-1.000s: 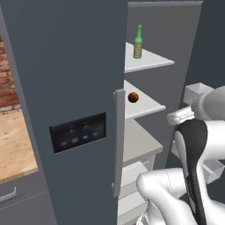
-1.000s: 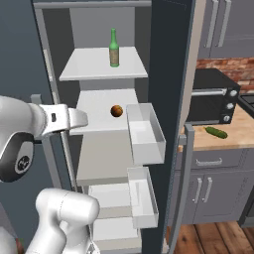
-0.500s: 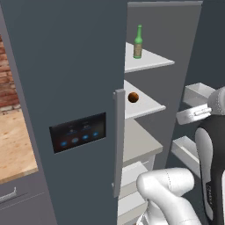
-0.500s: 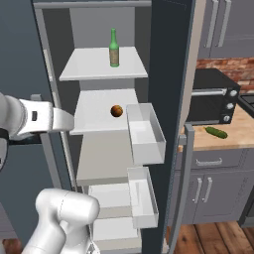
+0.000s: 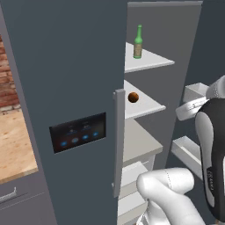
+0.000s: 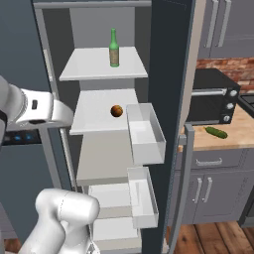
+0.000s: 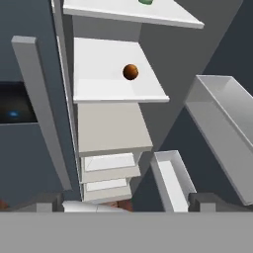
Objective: Place the beer on the top shelf of the fridge to keep it out of children's reach, and place the cucumber and orange on lower shelves for easy access.
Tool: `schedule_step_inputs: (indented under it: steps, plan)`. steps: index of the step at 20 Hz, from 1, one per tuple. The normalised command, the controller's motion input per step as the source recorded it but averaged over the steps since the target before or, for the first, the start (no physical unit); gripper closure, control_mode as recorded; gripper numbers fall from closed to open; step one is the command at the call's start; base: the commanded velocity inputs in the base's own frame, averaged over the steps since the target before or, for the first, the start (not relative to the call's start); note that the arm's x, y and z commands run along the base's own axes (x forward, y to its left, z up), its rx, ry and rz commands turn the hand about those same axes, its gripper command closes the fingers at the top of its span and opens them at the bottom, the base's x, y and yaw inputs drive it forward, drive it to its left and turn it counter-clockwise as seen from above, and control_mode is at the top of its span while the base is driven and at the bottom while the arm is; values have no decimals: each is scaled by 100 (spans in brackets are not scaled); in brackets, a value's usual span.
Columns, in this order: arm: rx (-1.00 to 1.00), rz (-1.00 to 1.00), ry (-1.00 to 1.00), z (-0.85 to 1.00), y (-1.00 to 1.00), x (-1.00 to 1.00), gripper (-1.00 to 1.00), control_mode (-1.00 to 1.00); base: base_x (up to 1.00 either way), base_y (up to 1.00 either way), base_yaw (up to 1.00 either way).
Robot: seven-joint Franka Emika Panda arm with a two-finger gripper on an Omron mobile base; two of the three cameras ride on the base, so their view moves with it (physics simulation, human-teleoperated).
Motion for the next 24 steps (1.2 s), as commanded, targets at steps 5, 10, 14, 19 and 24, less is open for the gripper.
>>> schedule_step_inputs:
  steps: [5, 10, 14, 19, 24]
  plan:
    - [0, 0, 2, 0, 0, -1, -100, -100, 0, 0, 0]
    - [0, 0, 0, 0, 0, -9, -100, 100, -30, 0, 0]
    - [0, 0, 0, 0, 0, 0, -100, 100, -86, 0, -5]
    - [0, 0, 0, 0, 0, 0, -100, 100, -82, 0, -24]
    - [0, 0, 0, 0, 0, 0, -100, 100, -55, 0, -43]
